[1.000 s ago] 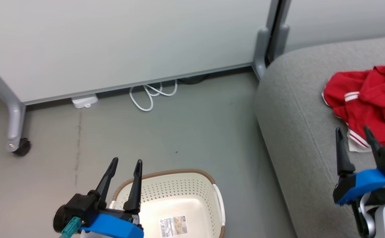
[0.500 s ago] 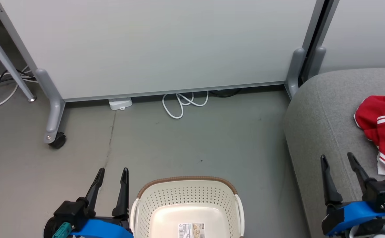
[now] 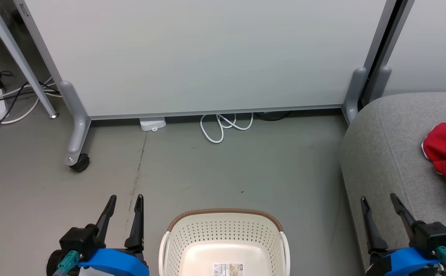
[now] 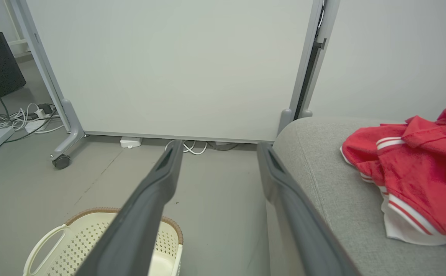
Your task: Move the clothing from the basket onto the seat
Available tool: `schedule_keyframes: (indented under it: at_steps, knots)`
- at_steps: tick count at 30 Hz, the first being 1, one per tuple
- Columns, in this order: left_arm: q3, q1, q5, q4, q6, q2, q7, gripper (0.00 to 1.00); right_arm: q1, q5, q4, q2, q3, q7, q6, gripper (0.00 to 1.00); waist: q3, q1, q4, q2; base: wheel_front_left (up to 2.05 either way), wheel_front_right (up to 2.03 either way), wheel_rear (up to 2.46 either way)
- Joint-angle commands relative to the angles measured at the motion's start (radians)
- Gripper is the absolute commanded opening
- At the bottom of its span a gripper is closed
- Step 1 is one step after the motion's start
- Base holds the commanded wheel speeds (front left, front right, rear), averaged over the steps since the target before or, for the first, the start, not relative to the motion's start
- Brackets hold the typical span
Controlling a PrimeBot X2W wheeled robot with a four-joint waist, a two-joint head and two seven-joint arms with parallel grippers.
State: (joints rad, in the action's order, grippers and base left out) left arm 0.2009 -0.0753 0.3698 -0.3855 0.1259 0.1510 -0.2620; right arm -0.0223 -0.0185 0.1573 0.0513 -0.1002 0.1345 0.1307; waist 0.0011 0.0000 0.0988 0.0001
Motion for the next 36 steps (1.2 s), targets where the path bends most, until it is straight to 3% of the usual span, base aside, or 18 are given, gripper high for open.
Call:
schedule_keyframes:
  at_steps: [1, 25, 26, 32, 36]
  knots:
    - [-0.004, -0.013, 0.006, -0.004, 0.007, 0.006, -0.004, 1.00, -0.006, -0.001, 0.000, -0.001, 0.003, -0.001, 0.000, 1.00, 0.001, 0.0000, -0.001, -0.0001, 0.00, 0.00, 0.00]
    - [-0.002, 0.001, 0.009, -0.014, 0.008, 0.000, -0.004, 1.00, 0.016, -0.029, 0.019, -0.002, 0.032, 0.009, 0.000, 1.00, 0.005, 0.0000, -0.009, -0.0001, 0.00, 0.00, 0.00]
    - [-0.001, 0.001, 0.015, -0.013, 0.000, -0.004, 0.000, 0.00, 0.007, -0.026, 0.018, 0.000, 0.031, 0.003, 0.000, 0.00, 0.005, 0.0000, -0.009, -0.0001, 0.00, 0.00, 0.00]
    - [0.005, 0.049, 0.027, -0.055, -0.001, -0.016, 0.008, 0.00, -0.009, -0.037, 0.073, -0.005, 0.029, -0.005, 0.000, 0.00, 0.005, 0.0000, -0.010, -0.0001, 0.00, 0.00, 0.00]
    - [-0.012, 0.044, 0.097, -0.043, 0.000, -0.020, 0.028, 0.00, 0.004, -0.123, 0.079, -0.004, 0.020, -0.024, 0.000, 0.00, 0.005, 0.0000, -0.013, -0.0001, 0.00, 0.00, 0.00]
